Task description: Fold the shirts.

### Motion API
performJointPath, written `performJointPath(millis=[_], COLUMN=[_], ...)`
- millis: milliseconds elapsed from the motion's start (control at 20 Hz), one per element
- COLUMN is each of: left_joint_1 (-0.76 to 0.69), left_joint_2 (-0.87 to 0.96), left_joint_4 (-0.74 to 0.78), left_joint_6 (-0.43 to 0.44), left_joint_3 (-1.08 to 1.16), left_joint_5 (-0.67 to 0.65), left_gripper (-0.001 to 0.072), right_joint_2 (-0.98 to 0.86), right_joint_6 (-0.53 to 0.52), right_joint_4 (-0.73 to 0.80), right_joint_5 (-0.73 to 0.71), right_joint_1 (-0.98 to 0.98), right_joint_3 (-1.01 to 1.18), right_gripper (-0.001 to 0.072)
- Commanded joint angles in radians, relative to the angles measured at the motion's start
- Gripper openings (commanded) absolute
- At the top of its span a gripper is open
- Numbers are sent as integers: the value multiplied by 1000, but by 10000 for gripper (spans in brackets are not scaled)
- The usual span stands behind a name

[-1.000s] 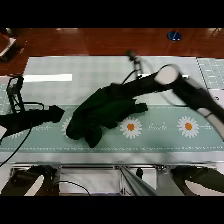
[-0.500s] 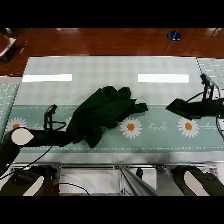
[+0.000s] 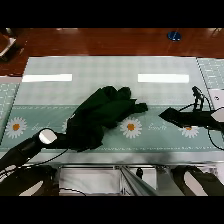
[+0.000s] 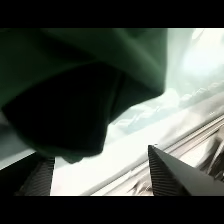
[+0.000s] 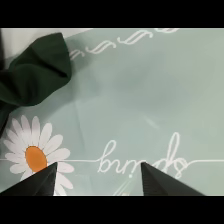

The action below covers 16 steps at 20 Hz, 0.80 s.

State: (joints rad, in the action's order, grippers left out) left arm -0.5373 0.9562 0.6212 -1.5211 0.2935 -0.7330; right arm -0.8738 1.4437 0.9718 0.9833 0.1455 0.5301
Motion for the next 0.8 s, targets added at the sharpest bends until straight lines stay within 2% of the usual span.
performJointPath(millis=[0, 50, 100, 150, 200, 300, 500, 750], left_joint_1=[-43, -43, -43, -43, -43, -37, 10, 22], left_joint_2=[55, 63, 75, 87, 97, 98, 97, 97], left_joint_4=[-43, -42, -42, -42, -42, -42, -42, -42], left_joint_6=[9, 10, 10, 24, 62, 102, 116, 122], left_joint_3=[41, 62, 83, 99, 116, 140, 180, 198], left_joint_5=[196, 212, 213, 209, 205, 198, 166, 139], left_gripper=[697, 647, 410, 128, 21, 21, 21, 21], right_joint_2=[-41, -70, -100, -135, -177, -267, -454, -662], right_joint_6=[-1, -2, -2, -2, -5, -18, -26, -28], right_joint_4=[-35, -53, -73, -90, -105, -124, -164, -201], right_joint_5=[-21, -43, -76, -106, -128, -138, -136, -51], right_joint_1=[-57, -87, -115, -140, -162, -191, -200, -219], right_joint_3=[-6, -6, -3, 7, 30, 88, 222, 404], right_gripper=[615, 616, 616, 615, 615, 616, 615, 615])
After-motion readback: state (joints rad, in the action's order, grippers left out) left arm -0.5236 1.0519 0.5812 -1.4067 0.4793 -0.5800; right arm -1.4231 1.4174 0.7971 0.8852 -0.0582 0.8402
